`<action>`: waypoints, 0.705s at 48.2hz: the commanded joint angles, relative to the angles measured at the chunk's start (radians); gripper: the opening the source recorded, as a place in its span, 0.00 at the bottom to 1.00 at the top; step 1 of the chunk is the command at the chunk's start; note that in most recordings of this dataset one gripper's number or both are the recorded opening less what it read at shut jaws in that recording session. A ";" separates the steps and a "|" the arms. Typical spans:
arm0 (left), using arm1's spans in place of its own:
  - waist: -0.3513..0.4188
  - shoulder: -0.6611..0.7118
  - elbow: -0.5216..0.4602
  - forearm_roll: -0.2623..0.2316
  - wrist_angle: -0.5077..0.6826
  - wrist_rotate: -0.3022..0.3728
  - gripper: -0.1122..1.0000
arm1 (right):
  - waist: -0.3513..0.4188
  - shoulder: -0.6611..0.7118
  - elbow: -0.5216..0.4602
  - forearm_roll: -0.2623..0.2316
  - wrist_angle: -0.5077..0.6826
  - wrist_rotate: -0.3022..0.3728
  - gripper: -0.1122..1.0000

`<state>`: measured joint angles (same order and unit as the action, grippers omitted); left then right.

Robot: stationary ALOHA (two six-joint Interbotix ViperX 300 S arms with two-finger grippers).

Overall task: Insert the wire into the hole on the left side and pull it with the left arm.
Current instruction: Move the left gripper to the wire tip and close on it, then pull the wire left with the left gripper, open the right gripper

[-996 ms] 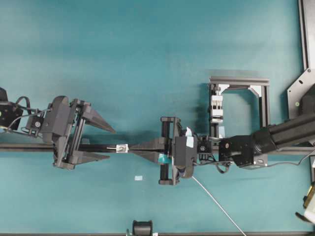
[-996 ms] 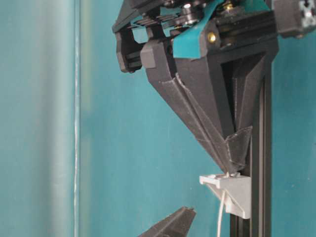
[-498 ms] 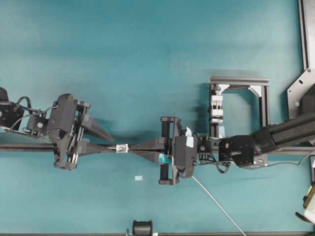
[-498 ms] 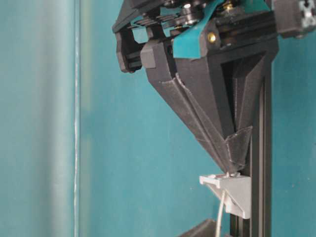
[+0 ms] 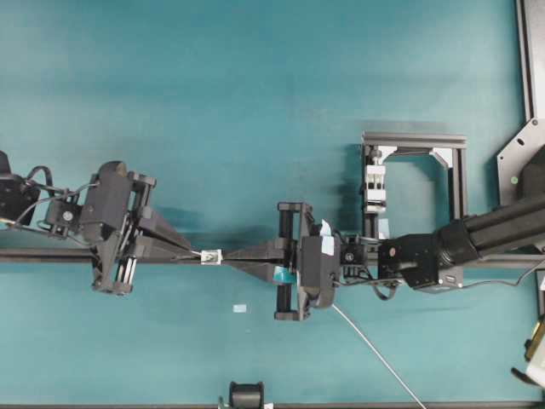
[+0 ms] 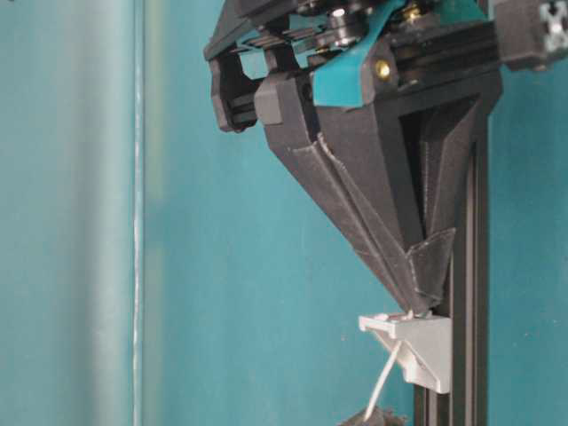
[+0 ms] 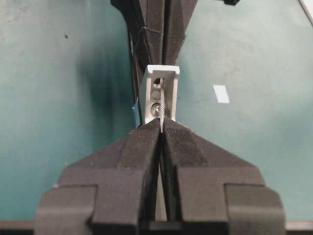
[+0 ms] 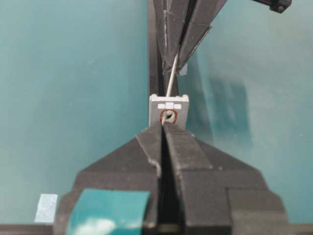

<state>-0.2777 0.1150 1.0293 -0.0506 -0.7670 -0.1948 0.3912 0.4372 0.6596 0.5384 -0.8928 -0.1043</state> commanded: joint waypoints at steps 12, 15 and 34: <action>-0.002 -0.012 -0.020 0.000 0.017 -0.002 0.01 | 0.003 -0.034 -0.006 -0.003 0.009 -0.002 0.11; -0.002 -0.014 -0.018 0.000 0.017 -0.002 0.01 | 0.003 -0.043 -0.002 -0.003 0.011 -0.002 0.11; -0.002 -0.031 -0.011 0.000 0.051 -0.002 0.01 | 0.003 -0.092 0.035 -0.003 0.012 0.003 0.79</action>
<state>-0.2792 0.1150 1.0232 -0.0522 -0.7210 -0.1963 0.3927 0.3927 0.6949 0.5384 -0.8759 -0.1028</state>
